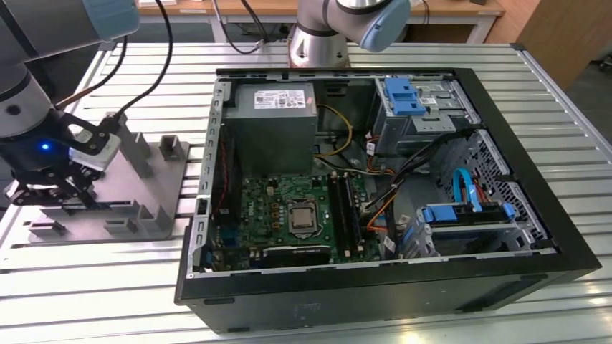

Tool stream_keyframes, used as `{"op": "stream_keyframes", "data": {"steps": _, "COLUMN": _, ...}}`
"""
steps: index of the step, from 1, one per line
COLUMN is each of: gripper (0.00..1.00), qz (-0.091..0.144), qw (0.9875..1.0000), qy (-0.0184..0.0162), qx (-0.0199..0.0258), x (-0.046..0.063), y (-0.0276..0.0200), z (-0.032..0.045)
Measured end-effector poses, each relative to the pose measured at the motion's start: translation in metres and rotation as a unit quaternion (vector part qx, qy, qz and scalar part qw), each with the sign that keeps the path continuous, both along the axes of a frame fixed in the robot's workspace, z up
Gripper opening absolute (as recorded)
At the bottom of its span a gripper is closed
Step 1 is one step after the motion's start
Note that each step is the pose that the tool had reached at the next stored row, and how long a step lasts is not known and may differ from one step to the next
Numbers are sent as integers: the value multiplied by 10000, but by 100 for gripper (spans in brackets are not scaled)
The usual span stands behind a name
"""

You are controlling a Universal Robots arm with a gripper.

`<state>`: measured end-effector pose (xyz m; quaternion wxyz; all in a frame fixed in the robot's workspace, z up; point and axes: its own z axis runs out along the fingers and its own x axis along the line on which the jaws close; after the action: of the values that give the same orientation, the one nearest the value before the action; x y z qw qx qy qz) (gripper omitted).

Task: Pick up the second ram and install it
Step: 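Pick up the second ram and move it above second insertion slot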

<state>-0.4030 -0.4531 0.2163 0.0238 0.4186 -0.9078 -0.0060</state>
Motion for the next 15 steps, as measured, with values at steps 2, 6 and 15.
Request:
{"op": "stream_keyframes", "data": {"steps": 2, "gripper": 10, "qz": 143, "qw": 9999, "qy": 0, "qx": 0, "x": 0, "y": 0, "z": 0}}
{"op": "stream_keyframes", "data": {"steps": 6, "gripper": 10, "qz": 429, "qw": 9991, "qy": 0, "qx": 0, "x": 0, "y": 0, "z": -1}}
{"op": "stream_keyframes", "data": {"steps": 15, "gripper": 10, "qz": 927, "qw": 9957, "qy": 0, "qx": 2, "x": 0, "y": 0, "z": -1}}
